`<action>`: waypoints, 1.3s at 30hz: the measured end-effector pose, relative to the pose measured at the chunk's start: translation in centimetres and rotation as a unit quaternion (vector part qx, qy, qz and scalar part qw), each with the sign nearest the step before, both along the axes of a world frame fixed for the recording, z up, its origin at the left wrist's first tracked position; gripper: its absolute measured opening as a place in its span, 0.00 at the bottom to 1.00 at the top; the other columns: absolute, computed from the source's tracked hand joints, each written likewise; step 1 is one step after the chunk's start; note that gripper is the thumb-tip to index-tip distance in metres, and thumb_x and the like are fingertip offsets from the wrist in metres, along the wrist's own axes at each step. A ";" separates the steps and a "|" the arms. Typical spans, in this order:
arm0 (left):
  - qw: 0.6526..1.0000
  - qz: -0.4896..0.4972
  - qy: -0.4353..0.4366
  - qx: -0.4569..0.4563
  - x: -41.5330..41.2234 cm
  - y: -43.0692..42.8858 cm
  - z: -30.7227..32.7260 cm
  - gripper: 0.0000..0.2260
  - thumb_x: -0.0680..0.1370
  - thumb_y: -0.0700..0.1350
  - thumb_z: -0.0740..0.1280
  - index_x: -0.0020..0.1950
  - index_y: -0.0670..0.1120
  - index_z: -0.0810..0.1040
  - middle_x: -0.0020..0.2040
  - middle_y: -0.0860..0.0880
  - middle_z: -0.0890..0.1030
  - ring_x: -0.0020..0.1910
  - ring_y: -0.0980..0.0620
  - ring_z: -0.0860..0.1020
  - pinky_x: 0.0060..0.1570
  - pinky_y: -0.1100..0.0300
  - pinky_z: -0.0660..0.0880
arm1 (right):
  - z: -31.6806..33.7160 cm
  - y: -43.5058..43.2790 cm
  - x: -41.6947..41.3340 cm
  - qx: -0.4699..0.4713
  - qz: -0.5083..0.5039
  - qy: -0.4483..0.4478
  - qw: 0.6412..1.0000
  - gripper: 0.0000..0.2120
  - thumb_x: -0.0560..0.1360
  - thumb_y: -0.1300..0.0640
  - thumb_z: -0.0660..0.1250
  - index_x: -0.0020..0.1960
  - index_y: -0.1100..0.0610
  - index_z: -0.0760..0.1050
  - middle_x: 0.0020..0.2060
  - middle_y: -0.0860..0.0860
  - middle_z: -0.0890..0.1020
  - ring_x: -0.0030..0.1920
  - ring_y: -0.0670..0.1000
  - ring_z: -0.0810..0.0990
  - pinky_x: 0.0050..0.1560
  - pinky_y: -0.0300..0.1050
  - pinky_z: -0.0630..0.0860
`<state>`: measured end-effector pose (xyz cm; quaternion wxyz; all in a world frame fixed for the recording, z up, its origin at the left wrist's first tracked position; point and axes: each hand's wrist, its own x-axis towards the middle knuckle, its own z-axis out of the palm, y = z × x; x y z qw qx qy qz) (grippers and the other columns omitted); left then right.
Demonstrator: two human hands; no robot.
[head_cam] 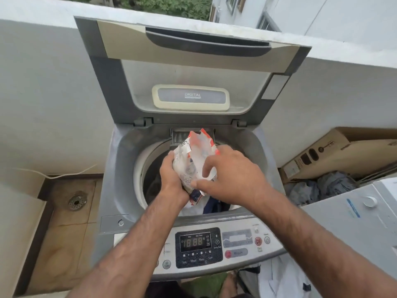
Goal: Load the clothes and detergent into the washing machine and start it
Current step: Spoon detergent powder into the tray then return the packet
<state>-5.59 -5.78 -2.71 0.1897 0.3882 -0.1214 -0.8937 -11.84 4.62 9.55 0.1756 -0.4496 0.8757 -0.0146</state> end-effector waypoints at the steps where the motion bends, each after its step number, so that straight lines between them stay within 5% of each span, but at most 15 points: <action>1: 1.000 0.006 0.004 0.003 0.1 -0.1 -0.2 0.29 0.83 0.60 0.57 0.40 0.45 0.90 0.45 0.42 0.88 0.39 0.43 0.88 0.46 0.50 0.80 | -0.4 -0.2 0.4 0.022 0.004 0.012 1.000 0.17 0.71 0.32 0.70 0.51 0.43 0.82 0.62 0.46 0.74 0.65 0.51 0.73 0.52 0.49 0.70; 6: 1.000 0.014 0.004 0.007 0.5 -0.4 -0.8 0.26 0.82 0.60 0.59 0.42 0.45 0.89 0.43 0.42 0.87 0.39 0.42 0.87 0.48 0.50 0.81 | -2.3 -1.0 1.5 0.045 0.014 0.031 0.998 0.17 0.71 0.37 0.73 0.52 0.48 0.84 0.57 0.48 0.73 0.63 0.54 0.74 0.60 0.53 0.75; 11: 1.000 0.018 -0.015 -0.003 1.1 -0.8 -1.8 0.20 0.81 0.58 0.62 0.52 0.46 0.88 0.49 0.43 0.87 0.45 0.42 0.86 0.53 0.49 0.80 | -2.8 -1.4 0.5 0.011 -0.090 -0.007 0.996 0.08 0.70 0.48 0.70 0.44 0.49 0.85 0.51 0.47 0.79 0.51 0.53 0.81 0.45 0.46 0.75; 15: 0.999 0.027 -0.019 -0.006 1.5 -1.2 -2.9 0.21 0.81 0.60 0.62 0.59 0.48 0.86 0.57 0.43 0.86 0.53 0.40 0.84 0.62 0.43 0.77 | -2.9 -0.8 -1.1 -0.073 -0.187 -0.046 0.978 0.08 0.71 0.50 0.70 0.35 0.50 0.83 0.34 0.41 0.85 0.40 0.46 0.84 0.43 0.47 0.82; 22: 1.000 0.013 -0.028 -0.004 1.3 -1.2 -3.8 0.19 0.80 0.60 0.62 0.50 0.49 0.87 0.51 0.45 0.87 0.50 0.42 0.84 0.62 0.44 0.77 | -4.0 -1.2 -1.2 -0.083 -0.199 -0.088 0.972 0.10 0.71 0.54 0.70 0.33 0.58 0.80 0.30 0.47 0.83 0.35 0.49 0.83 0.38 0.50 0.83; 35: 0.997 0.048 -0.064 0.000 2.2 -2.5 -5.9 0.22 0.78 0.64 0.63 0.54 0.51 0.88 0.56 0.45 0.88 0.59 0.40 0.84 0.66 0.39 0.76 | -3.9 -0.5 -3.0 -0.140 -0.201 -0.088 0.966 0.13 0.74 0.51 0.74 0.30 0.49 0.82 0.21 0.32 0.75 0.31 0.42 0.77 0.38 0.43 0.77; 39: 0.996 0.051 -0.074 -0.002 2.3 -2.6 -6.1 0.23 0.78 0.65 0.63 0.56 0.51 0.88 0.58 0.45 0.87 0.62 0.39 0.83 0.67 0.38 0.75 | -4.1 -0.4 -3.1 -0.177 -0.199 -0.080 0.960 0.14 0.73 0.49 0.76 0.29 0.46 0.82 0.30 0.34 0.80 0.37 0.39 0.81 0.40 0.43 0.78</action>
